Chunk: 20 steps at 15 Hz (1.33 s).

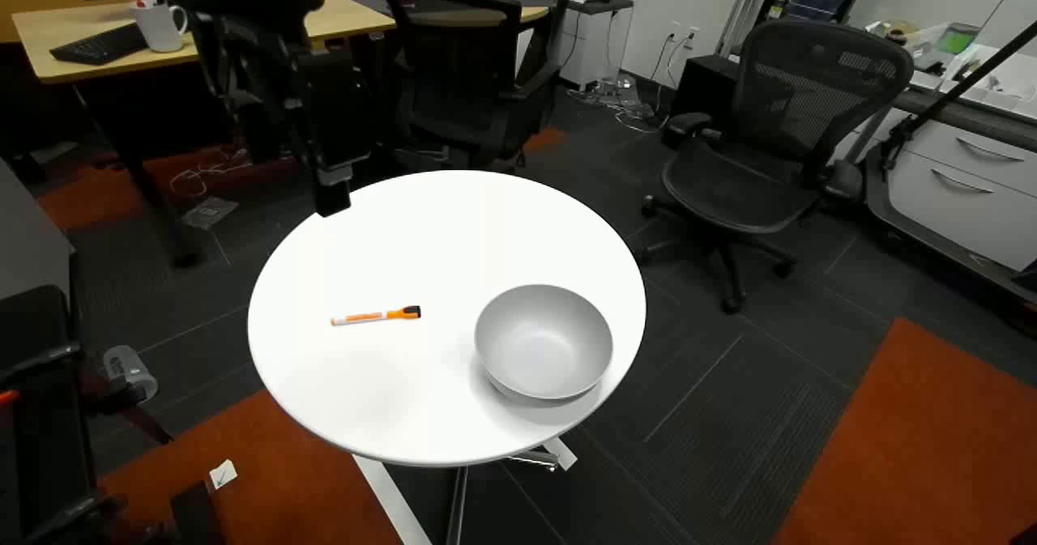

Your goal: Put the orange marker inside the grey bowl

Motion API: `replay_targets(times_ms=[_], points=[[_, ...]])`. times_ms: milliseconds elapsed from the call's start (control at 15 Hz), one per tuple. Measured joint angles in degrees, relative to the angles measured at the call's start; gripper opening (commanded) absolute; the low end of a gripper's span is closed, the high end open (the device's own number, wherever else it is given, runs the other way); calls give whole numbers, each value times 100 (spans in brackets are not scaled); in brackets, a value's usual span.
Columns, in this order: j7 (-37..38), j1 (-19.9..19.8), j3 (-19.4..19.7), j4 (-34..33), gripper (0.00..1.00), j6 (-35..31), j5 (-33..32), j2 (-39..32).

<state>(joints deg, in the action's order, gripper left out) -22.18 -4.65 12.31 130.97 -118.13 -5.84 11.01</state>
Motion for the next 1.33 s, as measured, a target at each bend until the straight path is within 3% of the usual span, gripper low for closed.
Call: replay_targets(times_ms=[667,1067,1333], points=[[139,0,-60,-60,100,-163,267,-191],[1182,6,-331,-491,100,-878,1016,-1324],[1969,17,-559,-780,100,-1020,1118,-2070]])
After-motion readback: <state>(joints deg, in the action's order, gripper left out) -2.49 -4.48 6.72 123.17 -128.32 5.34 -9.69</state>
